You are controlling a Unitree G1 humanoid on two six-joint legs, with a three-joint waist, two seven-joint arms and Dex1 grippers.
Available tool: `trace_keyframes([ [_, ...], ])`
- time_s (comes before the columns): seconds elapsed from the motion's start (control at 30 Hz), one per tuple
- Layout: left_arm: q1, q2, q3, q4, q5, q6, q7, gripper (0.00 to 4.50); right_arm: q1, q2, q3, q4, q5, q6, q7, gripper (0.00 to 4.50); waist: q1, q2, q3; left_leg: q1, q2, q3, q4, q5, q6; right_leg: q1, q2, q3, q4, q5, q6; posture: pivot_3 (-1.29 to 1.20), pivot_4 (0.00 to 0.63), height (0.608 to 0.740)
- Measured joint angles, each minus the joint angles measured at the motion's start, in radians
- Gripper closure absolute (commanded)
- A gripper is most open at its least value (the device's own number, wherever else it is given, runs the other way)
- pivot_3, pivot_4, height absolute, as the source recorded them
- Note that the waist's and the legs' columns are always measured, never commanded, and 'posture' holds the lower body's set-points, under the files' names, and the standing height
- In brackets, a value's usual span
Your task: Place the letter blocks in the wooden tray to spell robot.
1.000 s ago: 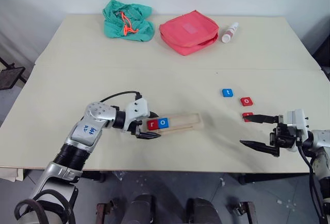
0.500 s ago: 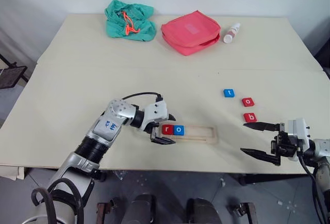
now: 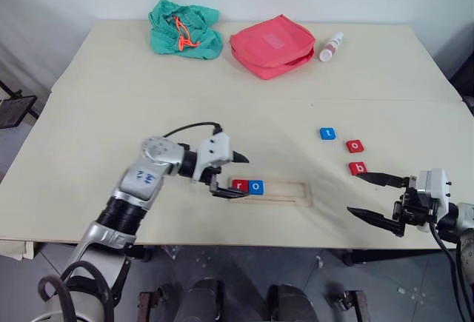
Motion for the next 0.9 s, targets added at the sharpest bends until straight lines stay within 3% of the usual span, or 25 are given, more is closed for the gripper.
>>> trace_keyframes([
  [0.17, 0.065, 0.014, 0.081, -0.009, -0.06, -0.051, -0.003, 0.04, 0.016, 0.025, -0.021, -0.068, -0.005, 0.067, -0.149, 0.0, 0.002, 0.0, 0.0, 0.0, 0.0, 0.0, 0.001, 0.0, 0.0, 0.0, 0.0, 0.0, 0.0, 0.0, 0.0, 0.0, 0.15, 0.74],
  [0.43, 0.228, 0.001, 0.277, 0.062, -0.221, -0.261, -0.084, 0.04, 0.092, 0.16, -0.096, -0.254, -0.062, 0.219, -0.604, 0.0, 0.002, 0.0, 0.0, 0.0, -0.001, -0.002, 0.0, 0.0, 0.0, 0.0, -0.001, 0.0, 0.002, 0.0, 0.0, 0.0, 0.15, 0.74],
  [0.9, 0.253, -0.006, 0.285, 0.255, -0.251, -0.444, -0.293, 0.04, 0.186, 0.224, -0.098, -0.455, -0.046, 0.5, -0.86, 0.0, 0.0, 0.0, 0.0, 0.002, -0.001, 0.001, 0.0, 0.0, 0.0, -0.001, 0.0, 0.002, 0.003, 0.0, 0.0, 0.0, 0.15, 0.74],
])
